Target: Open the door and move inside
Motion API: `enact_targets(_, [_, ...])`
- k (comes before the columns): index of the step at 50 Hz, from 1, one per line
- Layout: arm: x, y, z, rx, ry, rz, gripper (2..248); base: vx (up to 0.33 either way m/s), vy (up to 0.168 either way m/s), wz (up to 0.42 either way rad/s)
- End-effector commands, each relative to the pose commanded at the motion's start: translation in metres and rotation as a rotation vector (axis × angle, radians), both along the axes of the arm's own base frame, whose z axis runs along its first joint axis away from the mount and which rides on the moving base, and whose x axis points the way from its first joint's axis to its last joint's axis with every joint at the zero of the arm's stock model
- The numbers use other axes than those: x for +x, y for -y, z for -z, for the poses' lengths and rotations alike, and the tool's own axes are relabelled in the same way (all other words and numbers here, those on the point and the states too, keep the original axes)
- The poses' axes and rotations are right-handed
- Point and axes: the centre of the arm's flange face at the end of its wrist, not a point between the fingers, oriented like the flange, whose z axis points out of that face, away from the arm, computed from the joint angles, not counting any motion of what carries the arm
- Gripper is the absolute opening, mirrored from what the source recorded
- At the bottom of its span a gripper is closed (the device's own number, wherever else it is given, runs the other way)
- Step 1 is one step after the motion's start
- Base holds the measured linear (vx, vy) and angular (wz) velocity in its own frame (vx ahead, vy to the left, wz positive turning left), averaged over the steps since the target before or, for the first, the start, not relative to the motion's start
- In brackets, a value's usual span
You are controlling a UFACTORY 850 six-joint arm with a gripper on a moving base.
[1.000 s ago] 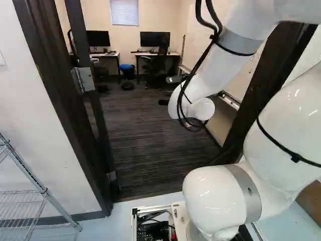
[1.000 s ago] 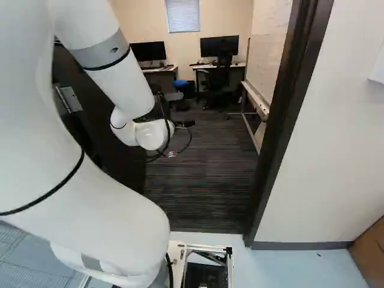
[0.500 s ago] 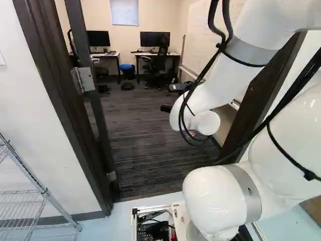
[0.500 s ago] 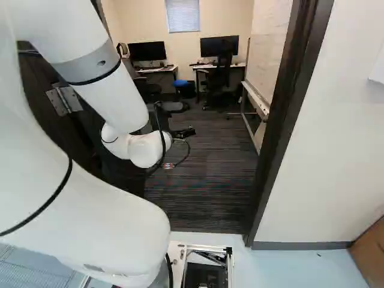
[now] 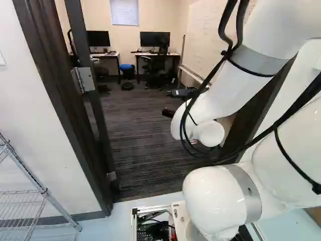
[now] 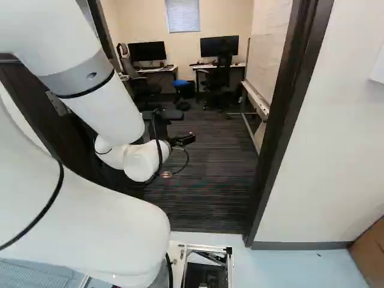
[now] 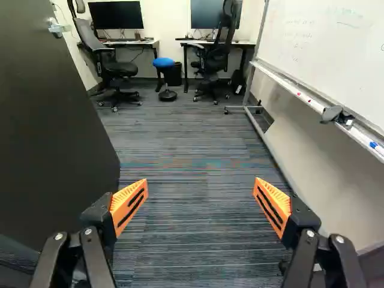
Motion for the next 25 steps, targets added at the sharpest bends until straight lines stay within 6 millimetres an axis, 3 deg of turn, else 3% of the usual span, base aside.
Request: enact_targets(25, [-0.0046,0.0002,0.0021,0.002,0.002,0.005,247,0.000,0.000,0.001])
